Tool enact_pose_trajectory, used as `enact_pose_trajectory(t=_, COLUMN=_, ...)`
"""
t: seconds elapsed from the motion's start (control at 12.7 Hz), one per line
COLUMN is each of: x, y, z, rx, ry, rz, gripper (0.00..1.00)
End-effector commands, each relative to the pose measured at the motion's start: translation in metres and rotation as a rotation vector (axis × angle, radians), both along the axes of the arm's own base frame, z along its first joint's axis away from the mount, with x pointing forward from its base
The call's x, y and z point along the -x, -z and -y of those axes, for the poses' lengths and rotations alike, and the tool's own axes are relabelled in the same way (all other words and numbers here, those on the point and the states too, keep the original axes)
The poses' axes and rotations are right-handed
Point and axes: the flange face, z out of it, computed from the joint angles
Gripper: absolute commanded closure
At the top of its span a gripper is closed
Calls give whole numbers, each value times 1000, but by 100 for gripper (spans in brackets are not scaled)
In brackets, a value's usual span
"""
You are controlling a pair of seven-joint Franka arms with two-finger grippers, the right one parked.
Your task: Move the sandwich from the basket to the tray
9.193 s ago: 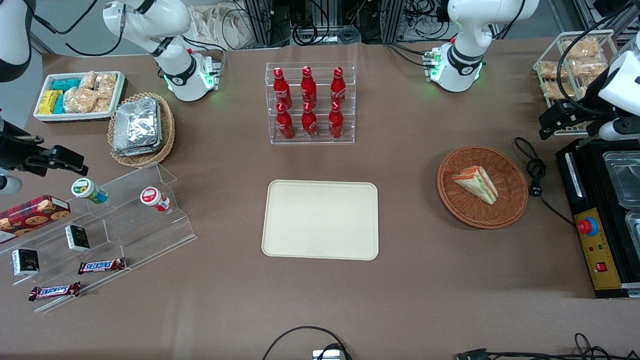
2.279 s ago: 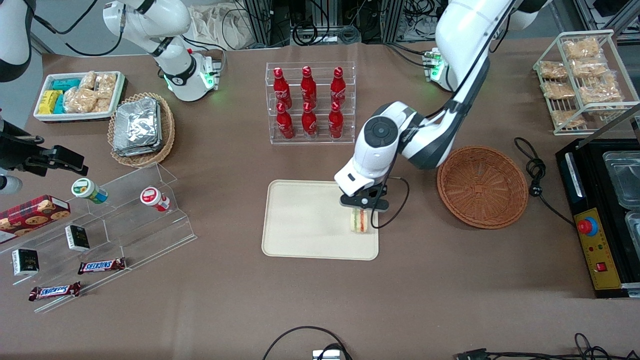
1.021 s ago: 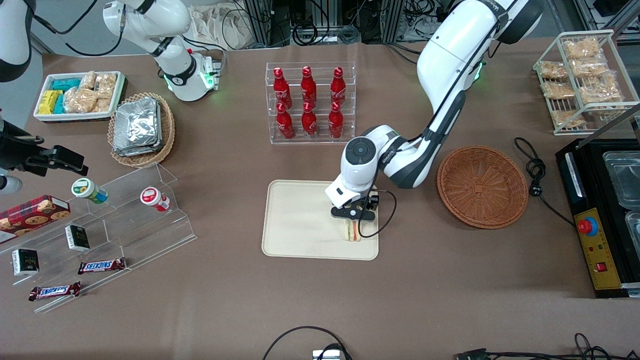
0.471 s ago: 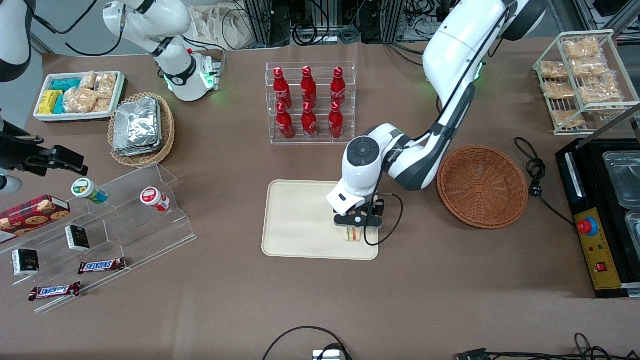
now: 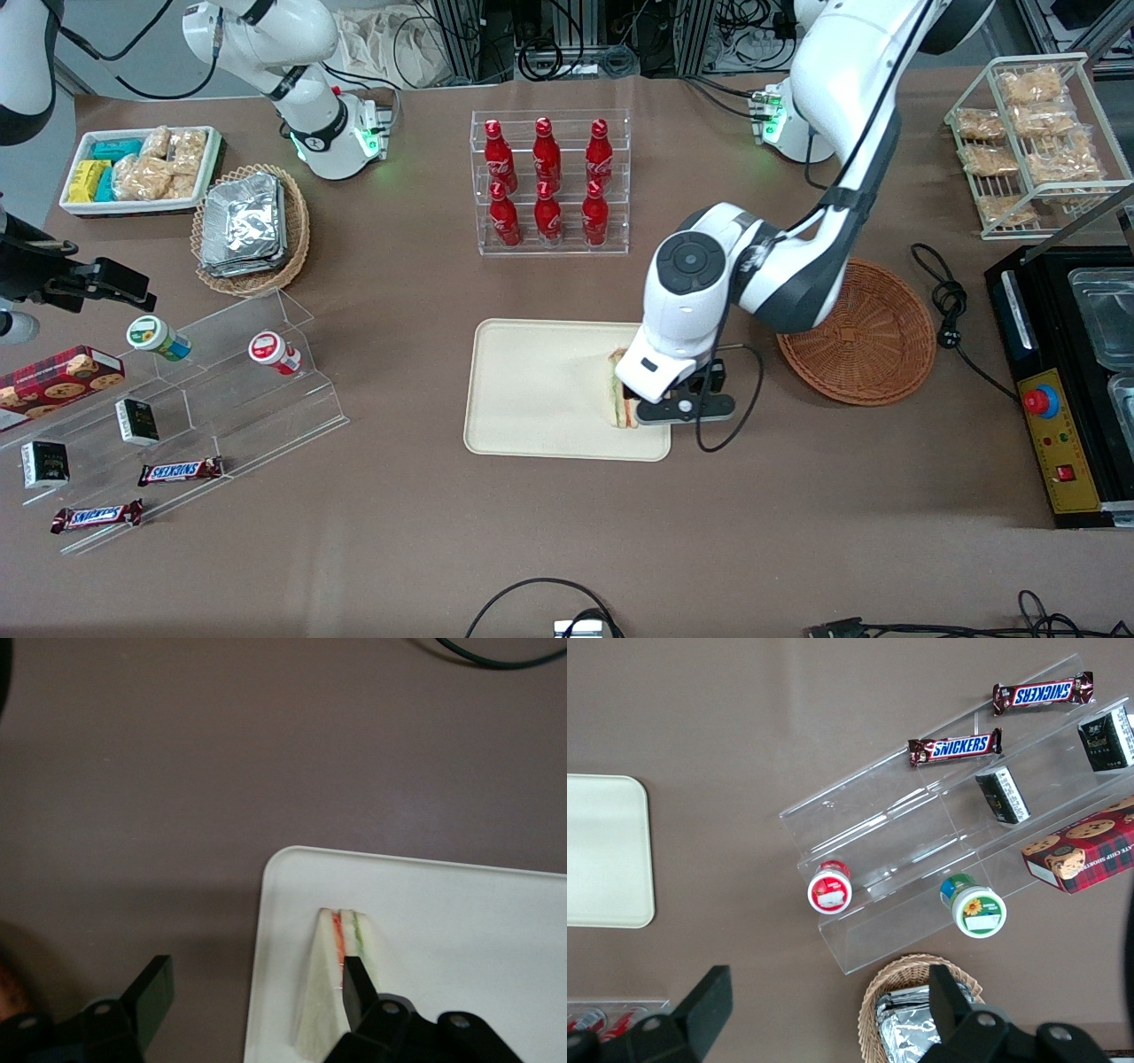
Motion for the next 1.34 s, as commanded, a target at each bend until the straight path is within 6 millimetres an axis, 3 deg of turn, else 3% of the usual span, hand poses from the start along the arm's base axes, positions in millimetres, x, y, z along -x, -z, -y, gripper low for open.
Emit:
enact_pose_trajectory(t=0.0, x=-2, y=-38, z=-32, rx=-27, ry=-69, rz=-24, gripper=14)
enact_pose_trajectory(t=0.39, x=-30, y=-90, z=-110, rx=-38, ry=-202, rz=-53, gripper=11)
enact_pose_trajectory(t=0.63, x=-32, y=-115, z=-140, rx=3, ry=-223, rz=-67, gripper=11)
enact_pose_trajectory(t=0.94, x=-11, y=-134, z=-175, rx=-23, ry=-190, rz=-72, gripper=11)
enact_pose_trajectory(t=1.02, x=-7, y=-139, z=-203, rx=-7, ry=-200, rz=-84, gripper=11)
enact_pose_trajectory(t=1.18, x=7, y=-153, z=-230, rx=-3, ry=-143, rz=-94, gripper=10)
enact_pose_trajectory(t=1.26, x=14, y=-161, z=-246, rx=-5, ry=-131, rz=-92, gripper=4)
